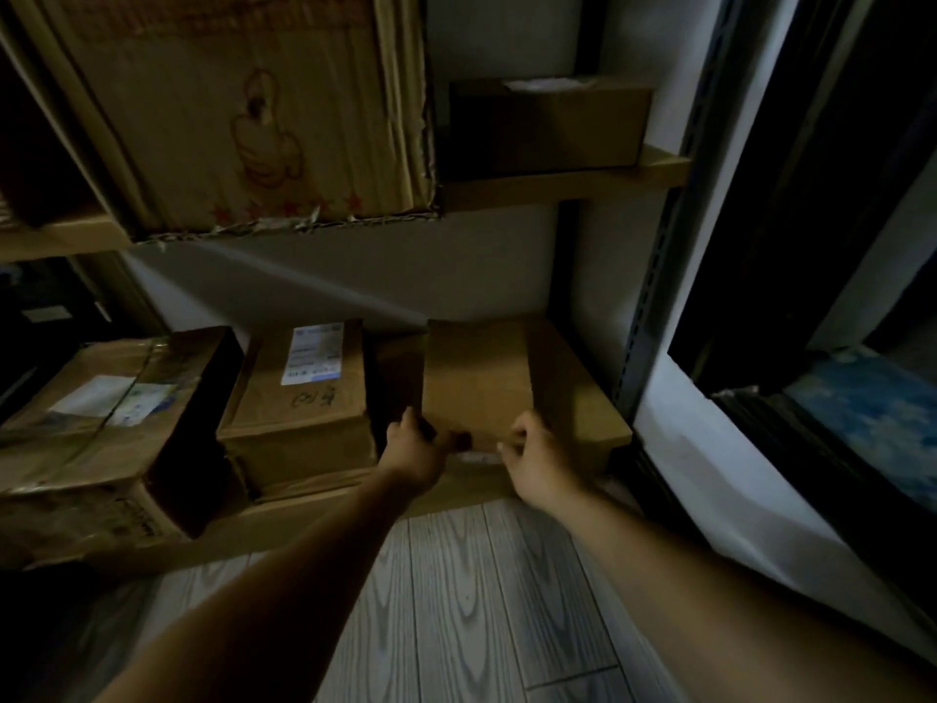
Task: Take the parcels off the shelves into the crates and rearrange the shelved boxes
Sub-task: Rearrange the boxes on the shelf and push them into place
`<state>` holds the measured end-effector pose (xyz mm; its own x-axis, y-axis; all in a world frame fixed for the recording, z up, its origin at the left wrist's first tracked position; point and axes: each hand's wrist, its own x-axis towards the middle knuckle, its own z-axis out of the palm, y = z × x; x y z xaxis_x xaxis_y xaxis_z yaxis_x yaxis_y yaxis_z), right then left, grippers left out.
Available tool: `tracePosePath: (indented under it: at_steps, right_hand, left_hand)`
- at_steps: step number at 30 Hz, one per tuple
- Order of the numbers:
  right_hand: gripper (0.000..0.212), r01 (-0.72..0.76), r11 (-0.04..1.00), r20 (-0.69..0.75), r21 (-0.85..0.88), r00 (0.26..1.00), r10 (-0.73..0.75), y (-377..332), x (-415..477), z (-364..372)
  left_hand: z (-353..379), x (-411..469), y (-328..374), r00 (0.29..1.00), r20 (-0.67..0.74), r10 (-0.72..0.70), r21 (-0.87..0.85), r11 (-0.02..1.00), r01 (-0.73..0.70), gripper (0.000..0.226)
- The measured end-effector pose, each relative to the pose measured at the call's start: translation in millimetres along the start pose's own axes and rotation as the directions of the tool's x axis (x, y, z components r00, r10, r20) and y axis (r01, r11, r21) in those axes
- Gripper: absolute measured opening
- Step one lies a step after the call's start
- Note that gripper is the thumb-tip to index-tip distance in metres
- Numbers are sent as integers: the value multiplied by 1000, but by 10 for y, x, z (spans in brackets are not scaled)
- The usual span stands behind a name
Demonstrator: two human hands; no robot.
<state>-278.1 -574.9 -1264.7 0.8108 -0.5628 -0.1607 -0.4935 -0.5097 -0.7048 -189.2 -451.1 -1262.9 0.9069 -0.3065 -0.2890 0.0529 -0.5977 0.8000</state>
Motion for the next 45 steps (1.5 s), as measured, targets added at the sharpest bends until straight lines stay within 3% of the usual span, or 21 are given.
tracePosePath:
  at_steps: [2,4,7,13,18,26,28,35,38,45]
  right_hand:
    - [8,-23,998,-33,53,999,25,28,-35,-8]
    - [13,-46,993,-36,106,998,50,65,-101,-36]
    - [27,-81,981,-38,174,995,88,109,-176,-40]
    - [27,-114,973,-68,203,989,130,111,-268,-35]
    - [32,-43,963,-81,266,994,67,-42,-386,-71]
    - [44,85,848,-153,524,988,-4,-422,-566,-263]
    - [46,87,824,-114,560,993,-28,-473,-609,-299]
    - [65,71,848,-38,525,997,-60,-505,-676,-321]
    - [65,93,850,-57,518,996,-74,-543,-702,-357]
    - [38,245,811,-107,531,969,-223,-647,-869,-432]
  left_hand:
    - [-4,11,-109,999,39,15,-10,1000,-14,51]
    - [51,99,-319,998,50,42,-9,999,-42,45]
    - [35,-213,-222,991,65,118,-96,989,-112,46]
    - [25,-540,-268,971,-3,240,-151,960,-237,57]
    - [-145,-682,-217,976,-25,215,-234,948,-215,55]
    - [-452,-774,-18,979,-38,200,-339,919,-200,36]
    - [-508,-767,-45,975,-12,222,-352,911,-212,44]
    - [-559,-884,-4,969,23,246,-492,847,-203,47]
    - [-615,-950,44,968,-16,251,-488,843,-226,40]
    - [-761,-1103,5,955,-66,290,-496,820,-284,42]
